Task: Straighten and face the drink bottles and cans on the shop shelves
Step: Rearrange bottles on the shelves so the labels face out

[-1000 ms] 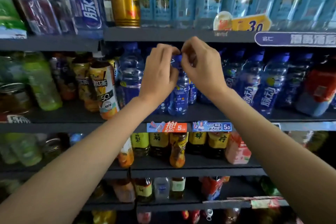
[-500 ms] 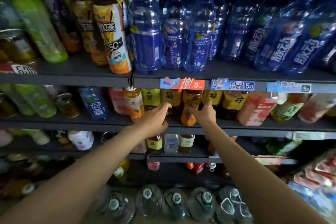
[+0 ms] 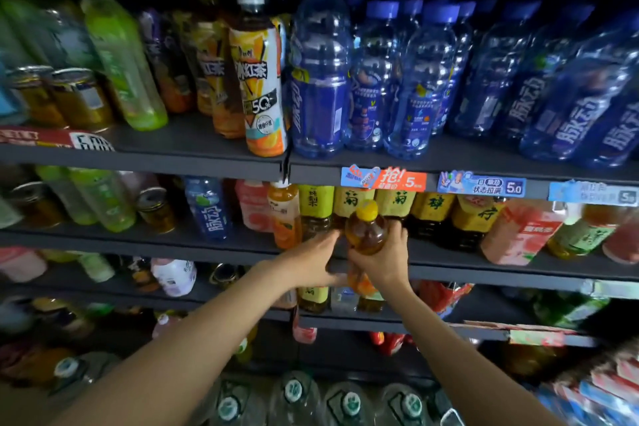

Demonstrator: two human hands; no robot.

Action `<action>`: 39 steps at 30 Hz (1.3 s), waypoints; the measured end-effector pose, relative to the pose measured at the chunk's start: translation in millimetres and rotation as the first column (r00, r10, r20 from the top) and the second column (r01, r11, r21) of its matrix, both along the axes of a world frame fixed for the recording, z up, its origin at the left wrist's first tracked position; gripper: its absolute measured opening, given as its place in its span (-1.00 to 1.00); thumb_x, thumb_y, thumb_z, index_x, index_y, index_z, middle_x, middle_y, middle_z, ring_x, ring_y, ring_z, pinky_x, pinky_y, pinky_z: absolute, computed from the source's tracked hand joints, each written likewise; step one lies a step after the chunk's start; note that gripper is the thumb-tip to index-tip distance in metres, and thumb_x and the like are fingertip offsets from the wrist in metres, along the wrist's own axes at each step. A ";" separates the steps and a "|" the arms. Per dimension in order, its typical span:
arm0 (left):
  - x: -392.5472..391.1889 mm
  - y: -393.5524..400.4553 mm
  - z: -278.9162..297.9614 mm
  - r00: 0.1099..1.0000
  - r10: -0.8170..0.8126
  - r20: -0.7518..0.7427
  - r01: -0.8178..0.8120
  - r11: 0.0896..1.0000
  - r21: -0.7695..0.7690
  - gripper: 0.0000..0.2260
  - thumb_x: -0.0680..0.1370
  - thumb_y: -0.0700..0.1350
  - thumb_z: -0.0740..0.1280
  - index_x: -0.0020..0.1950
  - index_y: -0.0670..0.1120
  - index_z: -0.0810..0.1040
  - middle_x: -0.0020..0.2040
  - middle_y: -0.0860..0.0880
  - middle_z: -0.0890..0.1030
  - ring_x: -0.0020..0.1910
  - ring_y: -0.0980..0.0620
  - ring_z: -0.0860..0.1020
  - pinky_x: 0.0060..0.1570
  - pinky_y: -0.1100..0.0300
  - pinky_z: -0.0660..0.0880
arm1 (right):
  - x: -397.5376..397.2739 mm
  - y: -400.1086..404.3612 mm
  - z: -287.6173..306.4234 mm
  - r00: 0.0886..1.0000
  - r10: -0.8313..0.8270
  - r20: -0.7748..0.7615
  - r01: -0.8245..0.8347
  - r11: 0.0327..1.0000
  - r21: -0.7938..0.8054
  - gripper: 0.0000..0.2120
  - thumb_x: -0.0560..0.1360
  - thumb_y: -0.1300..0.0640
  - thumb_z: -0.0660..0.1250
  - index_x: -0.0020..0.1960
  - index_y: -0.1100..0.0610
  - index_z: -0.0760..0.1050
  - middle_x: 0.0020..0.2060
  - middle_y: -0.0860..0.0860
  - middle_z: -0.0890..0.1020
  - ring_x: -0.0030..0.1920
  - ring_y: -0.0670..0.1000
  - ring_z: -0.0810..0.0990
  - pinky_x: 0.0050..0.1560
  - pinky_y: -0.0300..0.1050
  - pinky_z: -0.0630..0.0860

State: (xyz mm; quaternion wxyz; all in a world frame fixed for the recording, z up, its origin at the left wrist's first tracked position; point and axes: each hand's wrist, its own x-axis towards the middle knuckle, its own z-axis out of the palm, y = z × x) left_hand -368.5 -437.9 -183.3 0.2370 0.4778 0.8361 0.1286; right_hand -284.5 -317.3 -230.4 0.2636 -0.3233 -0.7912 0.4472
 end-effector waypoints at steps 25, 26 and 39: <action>-216.5 -173.8 155.0 0.924 0.268 0.274 -0.383 0.676 0.630 -0.50 0.38 -0.32 0.47 0.28 -0.23 0.44 0.17 -0.15 0.56 0.11 0.06 0.48 -0.15 0.51 0.41 | -198.1 -182.6 228.6 0.937 0.331 -0.113 -0.295 0.922 0.250 -0.54 0.44 0.15 0.43 0.29 0.18 0.43 0.16 0.07 0.57 0.11 0.04 0.56 0.16 -0.11 0.46; -222.8 -170.1 151.4 0.922 0.303 0.241 -0.386 0.680 0.623 -0.46 0.37 -0.29 0.49 0.31 -0.21 0.41 0.20 -0.14 0.55 0.17 0.02 0.49 -0.01 0.40 0.42 | -203.1 -177.8 226.5 0.938 0.334 -0.089 -0.303 0.919 0.252 -0.55 0.46 0.22 0.39 0.32 0.18 0.41 0.18 0.10 0.57 0.08 0.08 0.59 0.16 -0.03 0.49; -260.2 -133.2 127.4 0.864 0.302 0.404 -0.482 0.730 0.485 -0.59 0.51 -0.08 0.36 0.33 -0.14 0.42 0.19 -0.08 0.51 0.21 -0.06 0.47 0.08 0.18 0.42 | -228.4 -176.4 170.4 0.940 0.304 0.153 -0.314 0.948 0.046 -0.55 0.53 0.31 0.16 0.41 0.18 0.30 0.25 0.14 0.50 0.26 0.14 0.49 0.15 -0.07 0.44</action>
